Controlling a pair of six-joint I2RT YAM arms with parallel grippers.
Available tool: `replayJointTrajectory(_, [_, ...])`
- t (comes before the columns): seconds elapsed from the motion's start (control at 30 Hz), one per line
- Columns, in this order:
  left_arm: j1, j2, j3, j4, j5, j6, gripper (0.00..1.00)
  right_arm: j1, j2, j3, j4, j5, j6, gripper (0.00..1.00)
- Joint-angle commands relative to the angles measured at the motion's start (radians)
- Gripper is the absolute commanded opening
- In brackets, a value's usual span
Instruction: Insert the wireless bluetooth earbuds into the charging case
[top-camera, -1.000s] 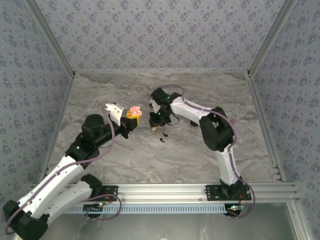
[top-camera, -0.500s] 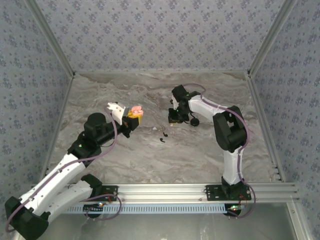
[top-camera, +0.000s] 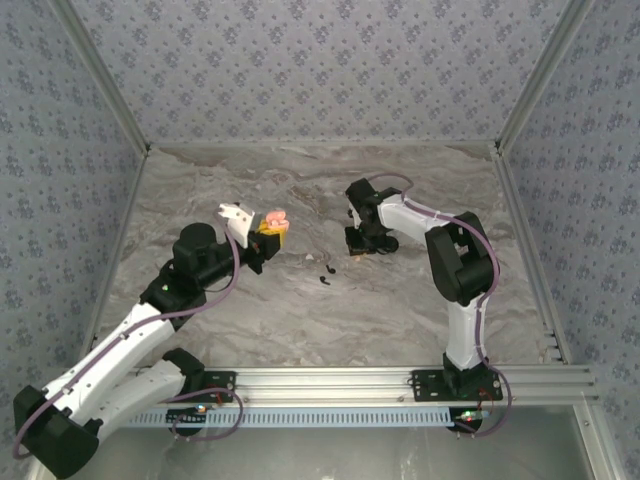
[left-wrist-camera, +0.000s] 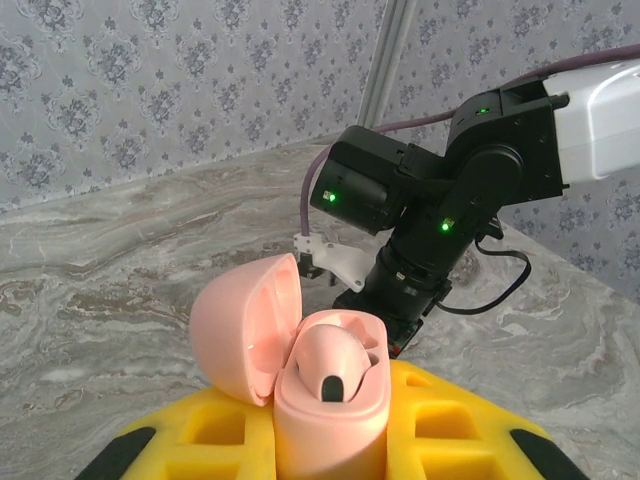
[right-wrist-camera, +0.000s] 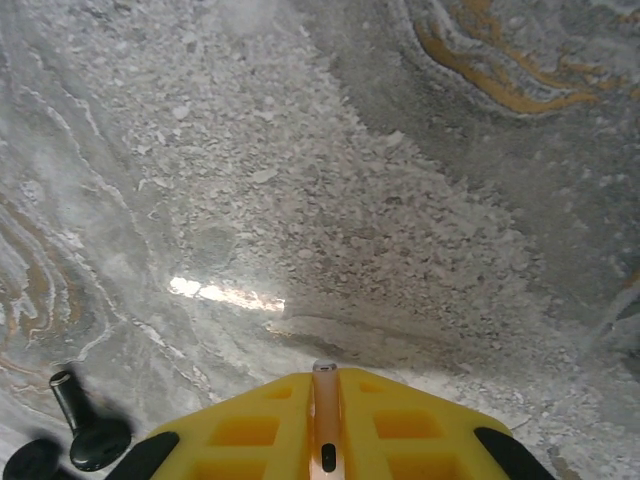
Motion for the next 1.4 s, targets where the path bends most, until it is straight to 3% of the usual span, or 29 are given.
replayJointTrajectory(0.0, [0.002, 0.004, 0.012, 0.045, 0.022, -0.012, 0.07, 0.009, -0.002, 0.012, -0.048, 0.044, -0.022, 0.16])
replayJointTrajectory(0.63, [0.001, 0.005, 0.006, 0.046, 0.02, -0.013, 0.07, 0.01, -0.032, 0.049, -0.051, 0.047, -0.031, 0.27])
replayJointTrajectory(1.0, [0.002, -0.004, 0.002, 0.045, 0.021, -0.013, 0.07, 0.005, 0.066, 0.141, -0.091, -0.01, -0.069, 0.13])
replayJointTrajectory(1.37, [0.002, -0.014, -0.006, 0.046, 0.02, -0.019, 0.07, 0.005, 0.102, 0.136, -0.114, 0.023, -0.072, 0.11])
